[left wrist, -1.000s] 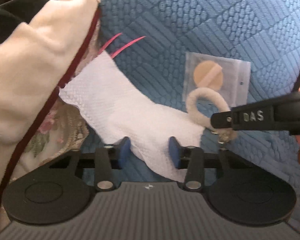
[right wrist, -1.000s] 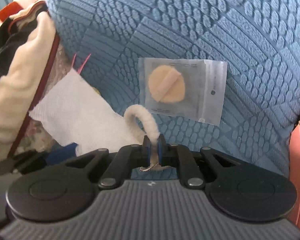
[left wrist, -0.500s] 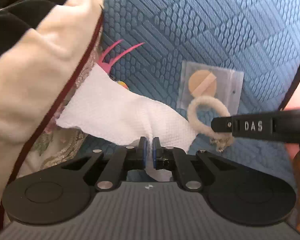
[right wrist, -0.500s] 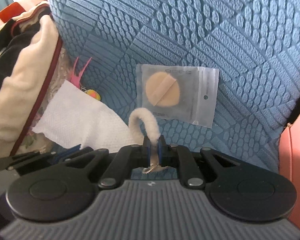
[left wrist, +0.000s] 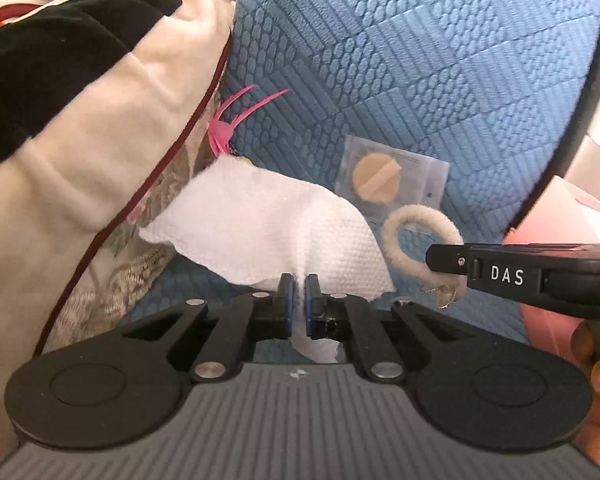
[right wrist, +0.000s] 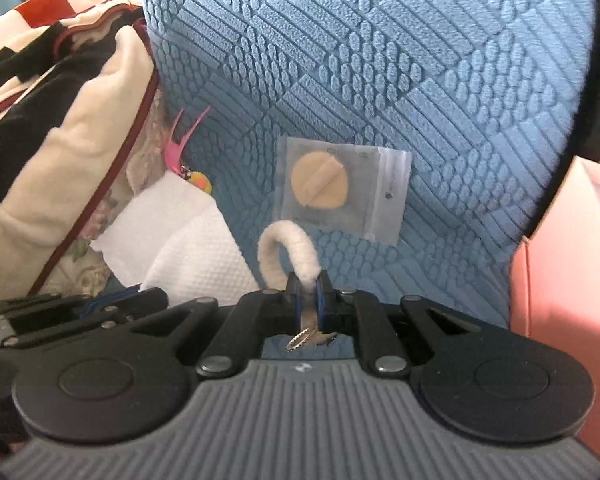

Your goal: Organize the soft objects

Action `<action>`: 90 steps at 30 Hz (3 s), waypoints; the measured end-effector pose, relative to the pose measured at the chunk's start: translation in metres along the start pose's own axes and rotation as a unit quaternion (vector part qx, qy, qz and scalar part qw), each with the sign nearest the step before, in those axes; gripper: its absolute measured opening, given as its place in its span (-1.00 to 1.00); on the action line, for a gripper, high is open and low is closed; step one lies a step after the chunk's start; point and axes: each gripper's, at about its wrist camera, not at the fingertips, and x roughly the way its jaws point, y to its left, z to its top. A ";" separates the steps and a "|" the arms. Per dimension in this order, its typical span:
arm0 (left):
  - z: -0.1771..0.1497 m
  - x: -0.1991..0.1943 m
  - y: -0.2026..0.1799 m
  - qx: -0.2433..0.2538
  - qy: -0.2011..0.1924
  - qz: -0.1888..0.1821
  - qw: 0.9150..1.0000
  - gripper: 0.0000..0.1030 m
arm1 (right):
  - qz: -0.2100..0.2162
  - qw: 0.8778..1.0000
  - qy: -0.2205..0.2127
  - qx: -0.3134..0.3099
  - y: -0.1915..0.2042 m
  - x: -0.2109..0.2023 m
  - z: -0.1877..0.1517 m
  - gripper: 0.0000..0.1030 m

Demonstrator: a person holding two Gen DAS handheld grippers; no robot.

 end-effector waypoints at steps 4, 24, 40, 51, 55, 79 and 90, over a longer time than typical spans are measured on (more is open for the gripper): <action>-0.009 -0.016 -0.003 0.000 -0.004 -0.007 1.000 -0.86 | -0.003 1.000 -0.001 0.010 -0.002 -0.020 -0.014 -0.80; -0.043 -0.089 0.003 -0.053 0.012 -0.051 0.997 -0.86 | -0.043 0.999 -0.018 0.017 0.015 -0.100 -0.081 -0.80; -0.055 -0.130 -0.008 -0.098 0.013 -0.064 0.993 -0.87 | -0.049 0.998 -0.020 0.042 -0.002 -0.160 -0.105 -0.80; -0.015 -0.169 -0.050 -0.082 -0.005 -0.077 0.994 -0.87 | -0.053 0.996 -0.055 0.049 -0.034 -0.213 -0.076 -0.80; 0.005 -0.180 -0.071 -0.067 -0.012 -0.088 0.994 -0.87 | -0.058 0.994 -0.070 0.056 -0.048 -0.232 -0.062 -0.80; 0.047 -0.207 -0.190 -0.002 -0.053 -0.159 0.986 -0.86 | -0.091 0.986 -0.119 0.076 -0.128 -0.306 -0.031 -0.80; 0.022 -0.157 -0.264 0.038 -0.017 -0.172 0.984 -0.86 | -0.113 0.985 -0.079 0.102 -0.187 -0.294 -0.069 -0.80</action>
